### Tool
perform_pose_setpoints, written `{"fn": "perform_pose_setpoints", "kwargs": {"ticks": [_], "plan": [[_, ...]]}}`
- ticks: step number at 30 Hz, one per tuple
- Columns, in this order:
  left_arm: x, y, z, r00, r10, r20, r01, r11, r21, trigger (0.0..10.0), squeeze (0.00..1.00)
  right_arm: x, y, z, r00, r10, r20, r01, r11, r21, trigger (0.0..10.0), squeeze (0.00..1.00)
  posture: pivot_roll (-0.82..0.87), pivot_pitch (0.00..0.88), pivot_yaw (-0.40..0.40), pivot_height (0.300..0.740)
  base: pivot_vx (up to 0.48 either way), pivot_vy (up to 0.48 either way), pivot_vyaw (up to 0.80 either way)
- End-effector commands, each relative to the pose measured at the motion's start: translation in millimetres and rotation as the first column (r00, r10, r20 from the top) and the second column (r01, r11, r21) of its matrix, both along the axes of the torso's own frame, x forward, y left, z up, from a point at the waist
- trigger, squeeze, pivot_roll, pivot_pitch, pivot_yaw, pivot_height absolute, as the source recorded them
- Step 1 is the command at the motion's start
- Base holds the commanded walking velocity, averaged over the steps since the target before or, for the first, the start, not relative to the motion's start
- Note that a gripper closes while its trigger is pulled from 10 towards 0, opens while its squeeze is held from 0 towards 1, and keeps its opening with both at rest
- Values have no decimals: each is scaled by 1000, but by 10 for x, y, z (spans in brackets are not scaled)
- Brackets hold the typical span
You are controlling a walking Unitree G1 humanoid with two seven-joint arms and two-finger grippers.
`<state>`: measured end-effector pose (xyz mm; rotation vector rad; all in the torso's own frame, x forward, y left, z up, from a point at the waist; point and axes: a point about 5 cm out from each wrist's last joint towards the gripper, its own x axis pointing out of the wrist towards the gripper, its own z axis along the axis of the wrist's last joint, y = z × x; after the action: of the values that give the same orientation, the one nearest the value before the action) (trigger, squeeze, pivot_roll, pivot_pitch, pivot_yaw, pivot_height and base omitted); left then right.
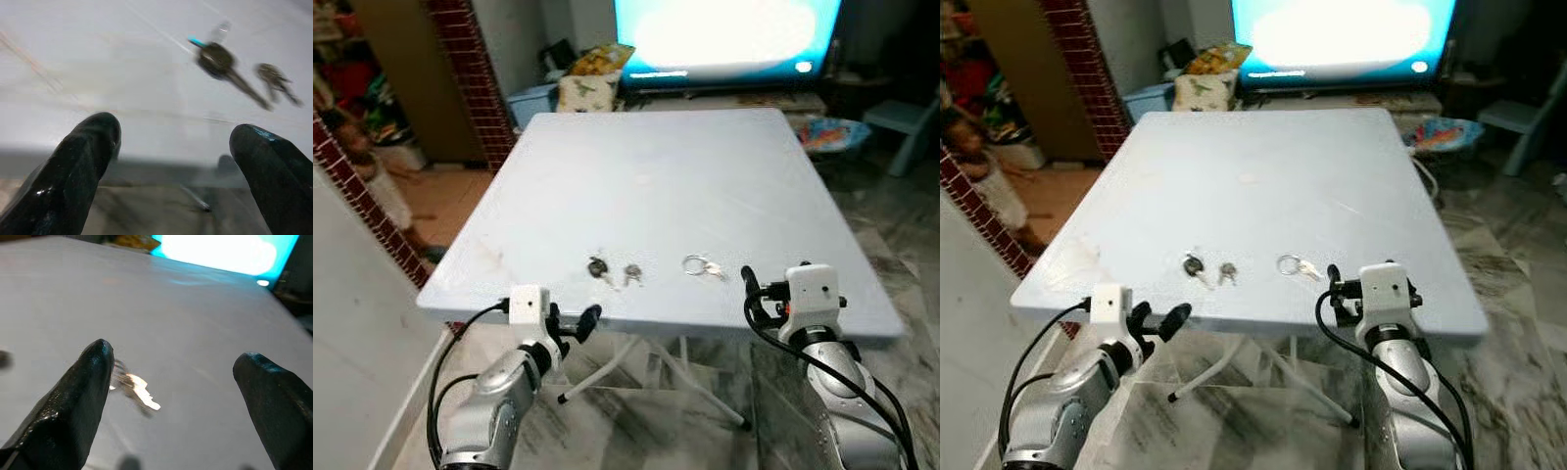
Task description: Hang keys on a hook
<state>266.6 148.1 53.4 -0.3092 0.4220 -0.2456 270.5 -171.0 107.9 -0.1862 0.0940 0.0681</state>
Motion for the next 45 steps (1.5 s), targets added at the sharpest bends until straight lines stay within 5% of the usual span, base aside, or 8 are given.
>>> {"fn": "perform_pose_setpoints", "kwargs": {"ticks": [1, 18, 29, 45], "plan": [[13, -12, 22, 1000, 0, 5, 0, 1000, 7, 10000, 0, -19, -77, -8, 1000, -16, -11, 16, 1000, -10, 10000, 0, -89, 0, 72, 740, 0, 0, 0], [-164, -69, 18, 991, -133, -8, 133, 991, -10, 10000, 0, -1, 0, -177, 989, 84, -125, -80, 996, 37, 10000, 0, -60, 0, 78, 740, 0, 0, 0], [-209, -228, 167, 971, -234, 38, 237, 964, -122, 10000, 0, 133, -197, -190, 981, 83, -176, -78, 996, 34, 10000, 0, -55, 0, 85, 740, 0, 0, 0], [-275, -300, 201, 946, -324, 20, 324, 938, -126, 10000, 0, 419, -207, -260, 958, 170, -229, -156, 985, 79, 10000, 0, -40, 0, 90, 740, 0, 0, 0]]}}
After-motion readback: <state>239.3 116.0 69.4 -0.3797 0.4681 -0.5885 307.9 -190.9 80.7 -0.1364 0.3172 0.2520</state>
